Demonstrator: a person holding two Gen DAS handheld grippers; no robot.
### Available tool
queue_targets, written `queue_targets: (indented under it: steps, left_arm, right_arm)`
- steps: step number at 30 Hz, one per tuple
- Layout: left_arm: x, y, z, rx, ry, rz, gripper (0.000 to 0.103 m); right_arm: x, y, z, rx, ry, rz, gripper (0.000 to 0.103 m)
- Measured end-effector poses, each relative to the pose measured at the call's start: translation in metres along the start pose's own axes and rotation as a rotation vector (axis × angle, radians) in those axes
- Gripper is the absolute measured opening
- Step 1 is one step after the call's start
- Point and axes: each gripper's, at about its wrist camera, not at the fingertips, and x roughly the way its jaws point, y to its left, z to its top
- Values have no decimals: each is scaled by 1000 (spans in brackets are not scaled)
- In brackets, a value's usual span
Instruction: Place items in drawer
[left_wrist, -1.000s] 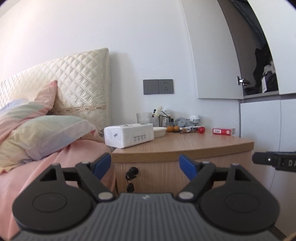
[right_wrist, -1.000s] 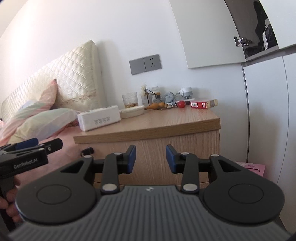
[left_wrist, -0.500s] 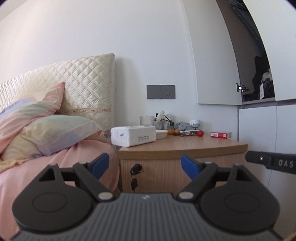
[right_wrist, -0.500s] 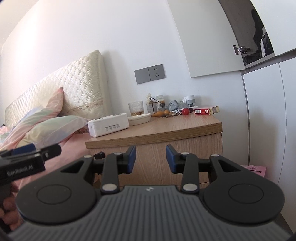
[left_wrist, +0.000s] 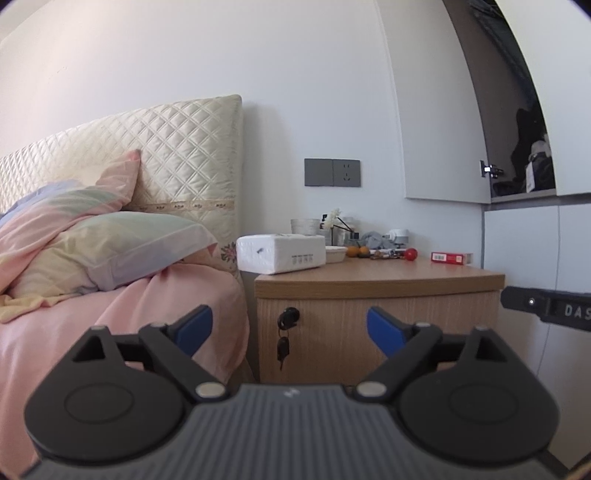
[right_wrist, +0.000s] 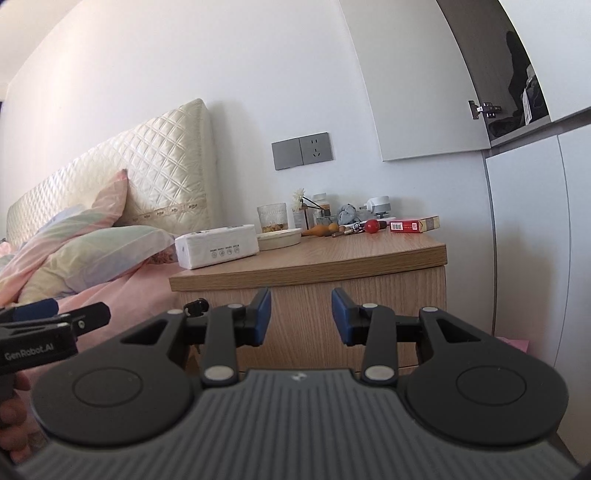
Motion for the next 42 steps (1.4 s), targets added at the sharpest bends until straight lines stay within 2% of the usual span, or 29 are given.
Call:
queue_targets:
  steps: [6,11,13,15,17,25,42]
  left_arm:
    - [-1,0,-1,-9,-7,5,100]
    - [-1,-2,-1,1,-6,9,102]
    - [-2,-2,-2,-1,-9,17,102]
    - [-2,0,-1,-13,-14,27,102]
    - [-2,1,-1,-14,-9,30,102]
    - [-1,-3,-3,11,-1,23,102]
    - [0,-3,-4,18,11,42,102]
  right_arm:
    - [-2,3,-2,-16,-6,-6,40]
    - [-3,3,-2,-16,-8,-16,46]
    - [-3,2,-2,-20,-12,-24,58]
    - [-5,1,-2,-18,-17,-24,78]
    - [-6,0,-2,-17,-22,-23,89]
    - [-3,6,-3,-59,-1,-22,89]
    - [-4,5,-4,-58,5,-33,89]
